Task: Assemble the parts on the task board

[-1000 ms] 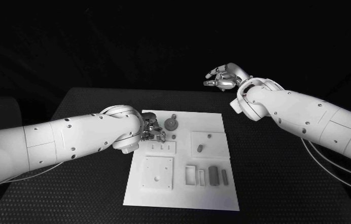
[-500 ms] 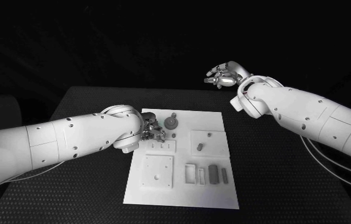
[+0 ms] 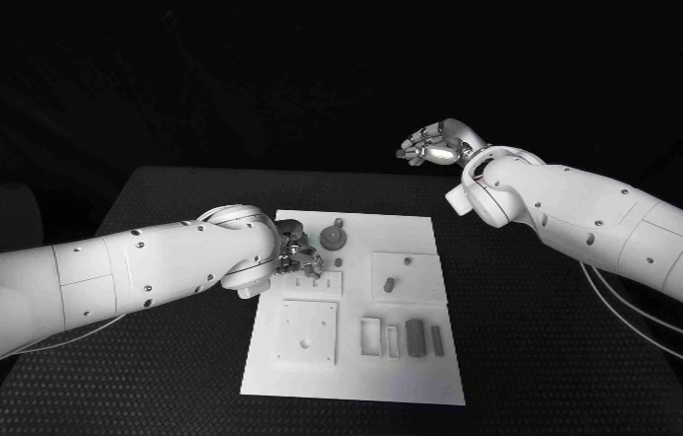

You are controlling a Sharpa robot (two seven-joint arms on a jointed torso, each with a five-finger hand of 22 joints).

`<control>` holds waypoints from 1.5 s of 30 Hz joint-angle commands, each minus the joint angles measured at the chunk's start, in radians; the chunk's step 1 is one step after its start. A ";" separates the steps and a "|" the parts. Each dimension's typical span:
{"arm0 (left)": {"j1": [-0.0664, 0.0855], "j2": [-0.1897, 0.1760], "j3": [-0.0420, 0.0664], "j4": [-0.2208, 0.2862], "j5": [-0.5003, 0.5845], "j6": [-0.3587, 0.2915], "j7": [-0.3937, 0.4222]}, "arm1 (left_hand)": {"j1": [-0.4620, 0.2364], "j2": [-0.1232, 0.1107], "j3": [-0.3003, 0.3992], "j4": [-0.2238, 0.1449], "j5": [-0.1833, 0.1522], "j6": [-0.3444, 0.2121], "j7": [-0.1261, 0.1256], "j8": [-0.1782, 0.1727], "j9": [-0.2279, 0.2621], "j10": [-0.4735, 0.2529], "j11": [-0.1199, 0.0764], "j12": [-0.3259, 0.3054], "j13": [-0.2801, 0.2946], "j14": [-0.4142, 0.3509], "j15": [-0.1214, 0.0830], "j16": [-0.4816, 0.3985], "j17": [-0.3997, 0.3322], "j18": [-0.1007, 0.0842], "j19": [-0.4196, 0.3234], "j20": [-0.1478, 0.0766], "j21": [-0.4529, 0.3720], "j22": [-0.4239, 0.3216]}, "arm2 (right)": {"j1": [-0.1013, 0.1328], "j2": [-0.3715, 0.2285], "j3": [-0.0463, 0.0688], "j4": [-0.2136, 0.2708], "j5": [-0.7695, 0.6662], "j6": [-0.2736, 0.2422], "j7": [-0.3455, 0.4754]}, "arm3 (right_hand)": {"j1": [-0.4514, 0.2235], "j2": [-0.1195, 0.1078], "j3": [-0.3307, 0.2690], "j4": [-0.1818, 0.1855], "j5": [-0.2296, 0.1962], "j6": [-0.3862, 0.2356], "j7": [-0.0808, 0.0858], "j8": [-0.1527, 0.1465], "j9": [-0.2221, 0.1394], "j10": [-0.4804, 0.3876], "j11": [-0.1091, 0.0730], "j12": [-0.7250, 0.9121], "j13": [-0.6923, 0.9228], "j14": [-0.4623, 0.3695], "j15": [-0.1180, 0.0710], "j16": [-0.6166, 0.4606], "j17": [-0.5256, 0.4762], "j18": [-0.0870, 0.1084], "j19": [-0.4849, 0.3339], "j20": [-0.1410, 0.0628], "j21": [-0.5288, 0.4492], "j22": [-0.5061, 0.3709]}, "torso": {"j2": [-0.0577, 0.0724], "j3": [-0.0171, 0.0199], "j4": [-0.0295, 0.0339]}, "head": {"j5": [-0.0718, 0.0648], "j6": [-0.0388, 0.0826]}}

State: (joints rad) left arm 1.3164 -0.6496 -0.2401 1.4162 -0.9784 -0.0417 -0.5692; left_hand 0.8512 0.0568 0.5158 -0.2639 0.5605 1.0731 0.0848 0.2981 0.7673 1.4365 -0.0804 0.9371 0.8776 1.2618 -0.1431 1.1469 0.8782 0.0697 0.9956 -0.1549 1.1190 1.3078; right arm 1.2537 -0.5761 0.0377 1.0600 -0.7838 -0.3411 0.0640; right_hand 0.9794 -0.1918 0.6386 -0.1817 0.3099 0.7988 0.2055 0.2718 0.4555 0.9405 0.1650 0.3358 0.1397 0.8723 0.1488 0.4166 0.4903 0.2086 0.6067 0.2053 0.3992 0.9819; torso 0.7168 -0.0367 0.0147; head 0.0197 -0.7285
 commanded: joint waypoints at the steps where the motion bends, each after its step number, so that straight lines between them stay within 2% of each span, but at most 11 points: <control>1: -0.003 0.003 0.000 0.002 -0.005 0.015 0.001 | 0.003 0.011 0.026 -0.021 0.005 0.081 -0.072 0.005 0.003 -0.016 -0.020 0.004 -0.002 0.051 -0.058 0.006 -0.001 0.006 -0.008 -0.114 0.005 0.020 | 0.001 0.002 0.001 -0.001 0.049 0.034 0.032 | 0.007 0.006 -0.010 0.002 0.005 -0.009 -0.001 0.005 -0.003 0.012 0.003 -0.018 -0.016 -0.003 0.001 -0.012 -0.007 -0.010 -0.005 0.002 -0.010 -0.003 | 0.000 0.0005 0.0007 | 0.002 -0.001; 6: -0.012 0.002 0.000 0.007 -0.063 0.007 0.005 | 0.003 0.011 0.027 -0.021 0.006 0.081 -0.072 0.005 0.003 -0.016 -0.020 0.005 -0.002 0.051 -0.058 0.006 -0.002 0.006 -0.009 -0.114 0.005 0.020 | 0.001 0.001 0.001 0.002 0.044 0.037 0.020 | 0.007 0.005 -0.015 0.005 0.006 -0.014 0.004 0.003 -0.007 0.020 0.004 -0.032 -0.028 -0.001 0.003 -0.020 -0.012 -0.008 -0.004 0.004 -0.017 -0.005 | 0.000 0.0003 0.0000 | 0.001 -0.001; 23: -0.028 0.002 0.000 -0.005 -0.093 -0.014 0.014 | 0.000 0.008 0.032 -0.020 0.004 0.082 -0.072 0.003 0.006 -0.017 -0.019 0.005 -0.007 0.048 -0.056 0.009 -0.008 0.007 -0.012 -0.114 0.007 0.020 | 0.001 -0.004 0.001 0.000 0.047 0.044 0.012 | 0.000 0.002 -0.026 0.016 0.012 -0.022 0.011 0.002 -0.012 0.028 0.006 -0.052 -0.045 0.001 0.008 -0.031 -0.018 -0.008 -0.009 0.007 -0.028 -0.005 | 0.000 0.0007 0.0000 | 0.003 -0.004; 36: -0.033 0.000 0.000 0.004 -0.106 -0.006 0.017 | 0.000 0.006 0.035 -0.019 -0.002 0.081 -0.071 0.000 0.008 -0.018 -0.018 0.006 -0.010 0.046 -0.055 0.011 -0.012 0.007 -0.015 -0.114 0.009 0.020 | 0.001 -0.005 0.001 0.001 0.047 0.045 0.011 | 0.000 0.002 -0.029 0.018 0.014 -0.023 0.012 0.002 -0.014 0.031 0.006 -0.057 -0.050 0.000 0.009 -0.034 -0.020 -0.008 -0.010 0.008 -0.031 -0.004 | 0.000 0.0005 -0.0004 | 0.000 -0.008; 45: -0.036 -0.003 0.000 0.012 -0.107 0.006 0.018 | -0.001 0.007 0.037 -0.019 -0.005 0.079 -0.070 -0.003 0.009 -0.017 -0.017 0.007 -0.012 0.045 -0.054 0.014 -0.015 0.007 -0.017 -0.114 0.010 0.019 | 0.001 -0.004 0.001 0.000 0.047 0.050 0.010 | 0.000 0.002 -0.031 0.019 0.015 -0.024 0.012 0.002 -0.014 0.032 0.006 -0.059 -0.052 0.000 0.009 -0.036 -0.020 -0.008 -0.011 0.008 -0.032 -0.004 | 0.000 0.0005 -0.0010 | 0.003 -0.010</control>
State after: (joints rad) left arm 1.2835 -0.6524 -0.2380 1.4256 -1.0763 -0.0481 -0.5579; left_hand 0.8511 0.0565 0.5276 -0.2647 0.5603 1.0760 0.0831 0.2903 0.7749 1.4363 -0.0802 0.9369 0.8667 1.2616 -0.1437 1.1546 0.8645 0.0665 0.9859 -0.1501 1.1229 1.3073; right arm 1.2537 -0.5803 0.0377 1.0598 -0.7391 -0.3073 0.0694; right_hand 0.9835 -0.1880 0.6126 -0.1614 0.3215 0.7802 0.1995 0.2718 0.4426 0.9688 0.1714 0.2824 0.0886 0.8719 0.1481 0.3864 0.4712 0.2085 0.5997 0.2122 0.3711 0.9786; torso 0.7171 -0.0363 0.0143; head 0.0221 -0.7378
